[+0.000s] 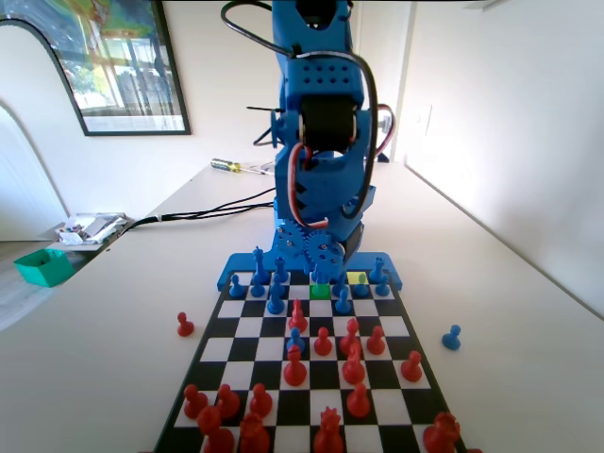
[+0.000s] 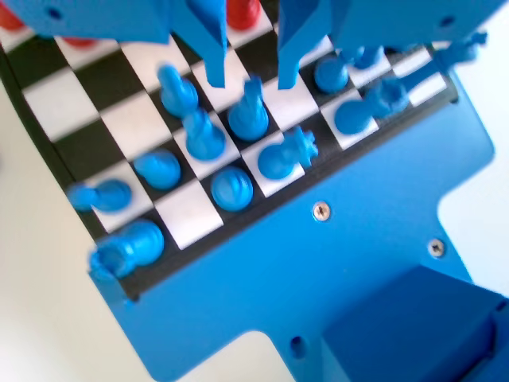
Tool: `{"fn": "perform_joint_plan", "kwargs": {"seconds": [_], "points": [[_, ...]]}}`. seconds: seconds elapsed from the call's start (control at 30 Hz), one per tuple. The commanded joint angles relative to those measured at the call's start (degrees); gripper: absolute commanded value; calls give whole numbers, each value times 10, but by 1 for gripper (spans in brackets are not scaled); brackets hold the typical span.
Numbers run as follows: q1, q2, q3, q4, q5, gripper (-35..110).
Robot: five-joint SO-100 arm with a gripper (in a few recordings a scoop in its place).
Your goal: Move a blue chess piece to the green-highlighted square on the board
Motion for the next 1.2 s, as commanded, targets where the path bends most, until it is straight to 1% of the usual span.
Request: {"fn": "perform_joint_plan", "kwargs": {"seconds": [0.0,0.23,0.53,0.83,1.03,1.17], "points": [[3,18,-43,23,-10,12],[6,49,-135,149,-25,8],[-19,168,-272,334,-71,3],[-54,318,-381,490,-166,1],[-60,452,-381,495,-224,1],[-55,540,-341,495,-278,1]]}}
